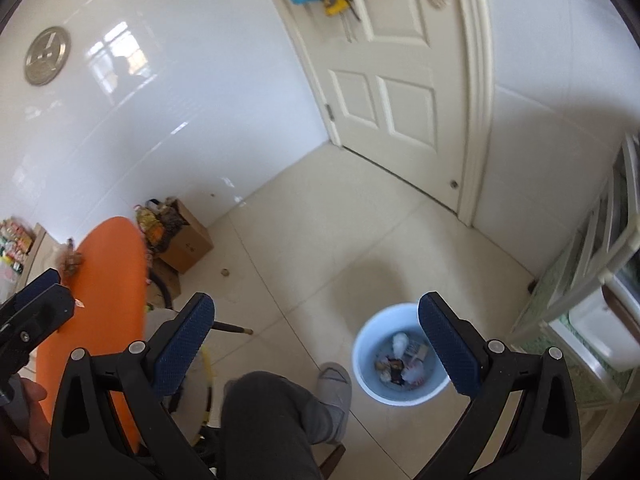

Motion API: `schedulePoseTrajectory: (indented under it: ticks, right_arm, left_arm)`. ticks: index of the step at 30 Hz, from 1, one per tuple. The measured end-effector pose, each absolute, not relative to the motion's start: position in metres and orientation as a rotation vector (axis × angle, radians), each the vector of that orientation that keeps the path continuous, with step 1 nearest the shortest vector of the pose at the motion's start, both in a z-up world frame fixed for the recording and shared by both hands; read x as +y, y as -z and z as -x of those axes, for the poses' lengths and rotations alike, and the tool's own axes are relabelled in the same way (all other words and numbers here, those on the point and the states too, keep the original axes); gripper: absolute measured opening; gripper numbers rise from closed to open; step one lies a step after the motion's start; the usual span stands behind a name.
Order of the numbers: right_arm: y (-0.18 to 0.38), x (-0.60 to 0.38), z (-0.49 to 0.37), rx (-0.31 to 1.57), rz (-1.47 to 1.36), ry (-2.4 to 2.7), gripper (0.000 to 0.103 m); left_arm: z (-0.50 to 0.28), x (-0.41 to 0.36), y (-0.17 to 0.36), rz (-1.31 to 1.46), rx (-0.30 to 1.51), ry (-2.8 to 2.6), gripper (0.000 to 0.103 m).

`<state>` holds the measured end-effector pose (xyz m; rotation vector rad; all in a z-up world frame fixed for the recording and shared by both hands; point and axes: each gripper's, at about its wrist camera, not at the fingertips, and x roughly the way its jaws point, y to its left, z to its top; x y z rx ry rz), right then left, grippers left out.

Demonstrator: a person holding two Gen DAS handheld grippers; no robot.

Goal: Collect trash
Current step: 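Return both open tools to the trash pile on the table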

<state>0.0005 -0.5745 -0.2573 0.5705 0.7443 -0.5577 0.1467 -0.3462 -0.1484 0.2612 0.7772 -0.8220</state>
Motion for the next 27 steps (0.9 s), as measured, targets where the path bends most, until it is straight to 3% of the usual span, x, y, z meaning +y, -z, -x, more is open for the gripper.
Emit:
schedulePoseTrajectory:
  ticks: [16, 27]
  right_arm:
    - [0.153, -0.438, -0.084, 0.604, -0.351, 0.278, 0.103]
    - [0.116, -0.345, -0.138, 0.548, -0.232, 0.076, 0.103]
  left_arm:
    - [-0.088, -0.103, 0.048, -0.017, 0.607, 0.559, 0.102]
    - [-0.026, 0.016, 0.035, 0.092, 0.499, 0.305, 0.102]
